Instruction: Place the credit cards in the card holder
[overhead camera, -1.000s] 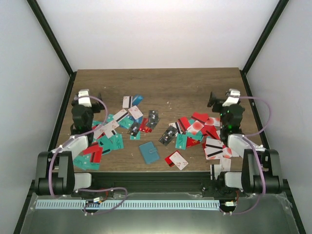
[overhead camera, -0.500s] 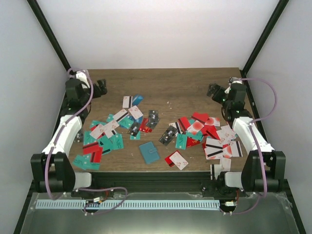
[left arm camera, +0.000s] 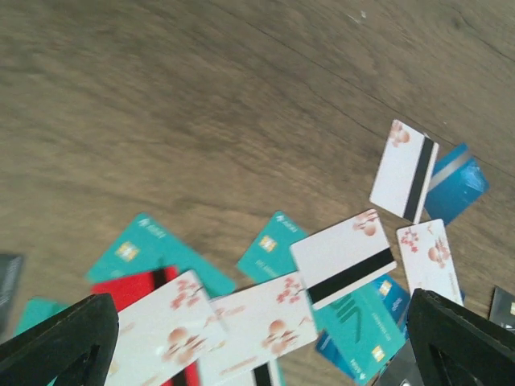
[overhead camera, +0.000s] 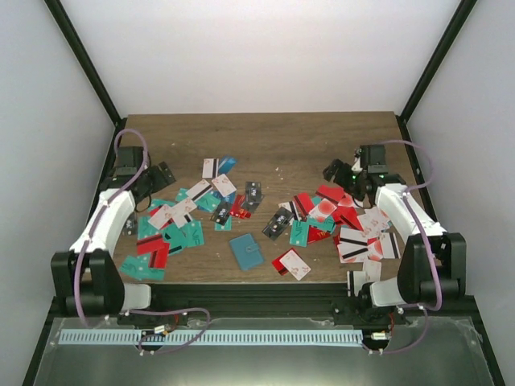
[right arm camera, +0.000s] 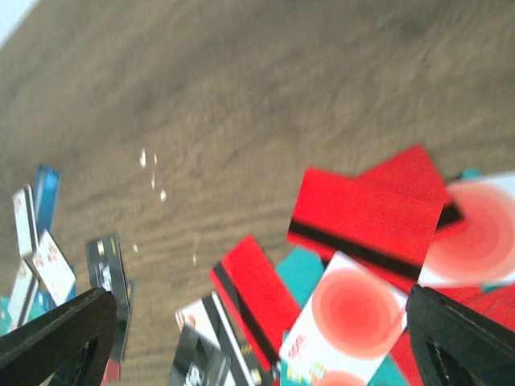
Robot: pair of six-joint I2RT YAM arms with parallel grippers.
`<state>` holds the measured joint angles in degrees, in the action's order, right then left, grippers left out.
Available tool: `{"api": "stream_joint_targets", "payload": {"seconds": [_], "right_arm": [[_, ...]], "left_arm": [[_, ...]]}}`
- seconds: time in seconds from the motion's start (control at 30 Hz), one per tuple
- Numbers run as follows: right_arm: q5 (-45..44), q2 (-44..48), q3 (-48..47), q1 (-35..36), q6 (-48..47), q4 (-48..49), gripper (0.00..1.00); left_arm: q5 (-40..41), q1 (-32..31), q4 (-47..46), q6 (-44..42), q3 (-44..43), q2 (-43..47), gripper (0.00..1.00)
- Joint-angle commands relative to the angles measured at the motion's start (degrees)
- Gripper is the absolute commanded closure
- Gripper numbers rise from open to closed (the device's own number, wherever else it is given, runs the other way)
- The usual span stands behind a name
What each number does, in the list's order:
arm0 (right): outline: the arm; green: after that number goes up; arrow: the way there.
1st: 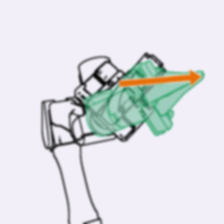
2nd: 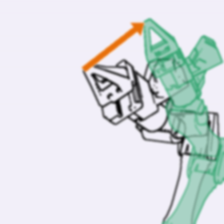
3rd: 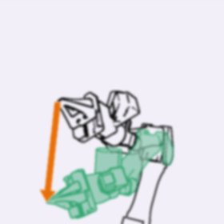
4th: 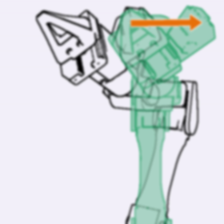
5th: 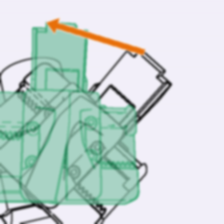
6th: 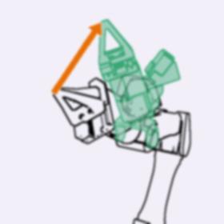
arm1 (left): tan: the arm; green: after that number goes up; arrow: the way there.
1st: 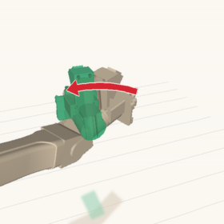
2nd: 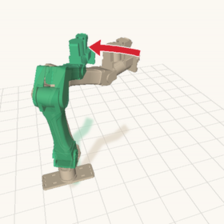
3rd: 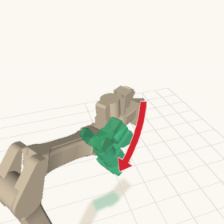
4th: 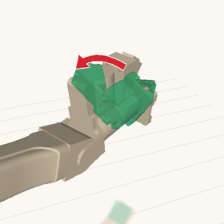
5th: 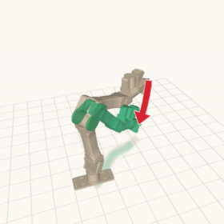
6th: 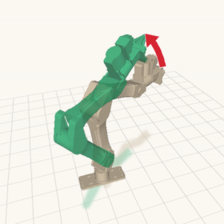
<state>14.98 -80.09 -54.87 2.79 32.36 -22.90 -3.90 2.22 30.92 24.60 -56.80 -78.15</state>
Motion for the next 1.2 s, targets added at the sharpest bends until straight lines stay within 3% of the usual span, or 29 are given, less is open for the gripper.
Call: {"api": "stream_joint_targets", "payload": {"seconds": [0.0,0.1,0.2,0.4,0.57,0.8,1.17], "right_arm": [[0.3,-0.1,-1.5,4.2,2.2,-10.0,0.00],[0.5,0.2,-0.4,7.7,1.8,-12.4,0.00],[2.6,-0.1,0.0,12.3,0.3,-12.7,0.00],[4.1,-0.4,0.6,24.8,-6.1,-9.1,0.01],[3.1,-1.7,0.7,34.2,-11.5,-7.7,0.03],[3.1,-3.7,1.1,44.5,-14.9,-5.3,0.10],[-6.6,-11.5,-2.7,53.3,-13.4,-6.7,0.22]], "left_arm": [[5.1,1.3,7.2,2.7,3.4,6.0,0.00],[-6.9,2.8,7.3,1.9,5.6,6.6,0.00],[-7.9,0.9,11.2,2.7,5.5,7.1,0.06],[-7.2,-10.0,18.1,5.5,6.4,8.8,0.17],[-12.0,-20.5,13.2,10.5,12.4,11.1,0.24],[-20.7,-28.6,1.2,16.3,19.8,12.0,0.30],[-18.2,-29.8,1.2,16.7,20.3,9.9,0.37]]}}
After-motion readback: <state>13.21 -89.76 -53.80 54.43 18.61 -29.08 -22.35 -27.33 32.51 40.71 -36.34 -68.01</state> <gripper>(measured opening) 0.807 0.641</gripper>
